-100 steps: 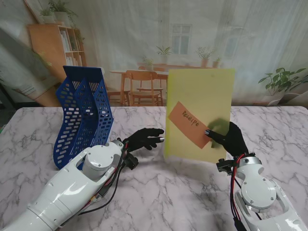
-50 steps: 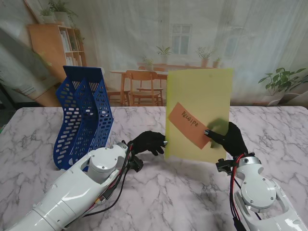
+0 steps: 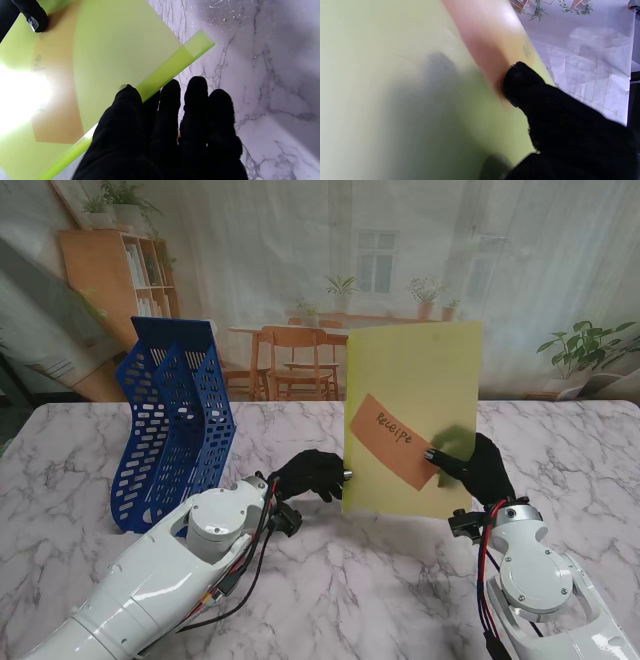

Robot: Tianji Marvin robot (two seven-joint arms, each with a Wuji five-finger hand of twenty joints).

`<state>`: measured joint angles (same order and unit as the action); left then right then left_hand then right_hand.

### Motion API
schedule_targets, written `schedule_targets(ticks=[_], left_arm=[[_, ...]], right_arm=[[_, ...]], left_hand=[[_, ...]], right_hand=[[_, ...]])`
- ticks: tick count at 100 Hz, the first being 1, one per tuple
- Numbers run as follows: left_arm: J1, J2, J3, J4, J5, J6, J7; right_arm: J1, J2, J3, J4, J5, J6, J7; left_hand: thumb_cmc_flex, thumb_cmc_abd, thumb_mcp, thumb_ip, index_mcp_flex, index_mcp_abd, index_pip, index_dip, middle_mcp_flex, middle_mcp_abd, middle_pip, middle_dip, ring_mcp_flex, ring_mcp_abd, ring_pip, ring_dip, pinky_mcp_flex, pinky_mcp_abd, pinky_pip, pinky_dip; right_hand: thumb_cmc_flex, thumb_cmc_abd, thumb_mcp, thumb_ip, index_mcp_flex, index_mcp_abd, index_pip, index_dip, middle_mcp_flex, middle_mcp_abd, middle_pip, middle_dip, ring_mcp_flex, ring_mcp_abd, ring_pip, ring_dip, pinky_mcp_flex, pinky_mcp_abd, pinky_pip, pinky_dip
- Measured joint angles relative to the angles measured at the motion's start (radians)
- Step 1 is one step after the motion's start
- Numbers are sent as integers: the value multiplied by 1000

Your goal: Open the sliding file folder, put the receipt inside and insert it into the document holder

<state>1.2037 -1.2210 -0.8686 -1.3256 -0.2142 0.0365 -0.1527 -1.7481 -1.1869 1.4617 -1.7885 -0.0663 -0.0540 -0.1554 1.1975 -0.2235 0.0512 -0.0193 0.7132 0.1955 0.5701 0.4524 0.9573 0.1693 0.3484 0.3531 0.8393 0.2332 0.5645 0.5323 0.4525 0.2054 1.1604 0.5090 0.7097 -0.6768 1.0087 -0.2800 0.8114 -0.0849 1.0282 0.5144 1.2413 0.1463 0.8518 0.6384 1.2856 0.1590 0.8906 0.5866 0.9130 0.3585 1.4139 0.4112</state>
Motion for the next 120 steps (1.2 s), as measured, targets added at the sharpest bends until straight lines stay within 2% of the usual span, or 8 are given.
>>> schedule_targets(ticks=[27, 35, 72, 120], left_arm=[[2, -3, -6, -1, 54, -17, 26], [2, 1, -10, -6, 88, -17, 24], [-9, 19, -25, -22, 126, -4, 15], [-39, 22, -14, -18, 145, 22, 13]], right_arm=[[4, 0, -4, 8, -66, 1, -10], [7, 1, -7, 16, -92, 0, -10], [15, 13, -25, 37, -153, 27, 7], [28, 41, -35, 66, -252, 24, 84]], left_hand=[[0, -11, 0, 0, 2, 14, 36, 0, 46, 2, 31, 12, 50, -8, 41, 20, 43, 1, 39, 2], [0, -12, 0, 0, 12, 23, 41, 0, 57, 7, 35, 12, 52, -8, 44, 20, 45, 1, 39, 2], [0, -23, 0, 0, 14, 46, 59, 0, 68, 27, 42, 12, 63, 11, 59, 34, 50, 25, 64, 2], [10, -23, 2, 0, 15, 81, 60, -1, 68, 54, 43, -1, 63, 25, 67, 34, 50, 40, 75, 12]], right_hand=[[0, 0, 0, 0, 0, 0, 0, 3, 0, 0, 0, 0, 0, 0, 0, 0, 0, 0, 0, 0], [0, 0, 0, 0, 0, 0, 0, 3, 0, 0, 1, 0, 0, 0, 0, 0, 0, 0, 0, 0], [0, 0, 0, 0, 0, 0, 0, 13, 0, 0, 2, 9, 0, 0, 22, 3, 0, 0, 2, 4], [-2, 0, -1, -8, 0, 0, 0, 26, 0, 0, 5, 30, 0, 0, 49, 23, 10, 0, 12, 17]])
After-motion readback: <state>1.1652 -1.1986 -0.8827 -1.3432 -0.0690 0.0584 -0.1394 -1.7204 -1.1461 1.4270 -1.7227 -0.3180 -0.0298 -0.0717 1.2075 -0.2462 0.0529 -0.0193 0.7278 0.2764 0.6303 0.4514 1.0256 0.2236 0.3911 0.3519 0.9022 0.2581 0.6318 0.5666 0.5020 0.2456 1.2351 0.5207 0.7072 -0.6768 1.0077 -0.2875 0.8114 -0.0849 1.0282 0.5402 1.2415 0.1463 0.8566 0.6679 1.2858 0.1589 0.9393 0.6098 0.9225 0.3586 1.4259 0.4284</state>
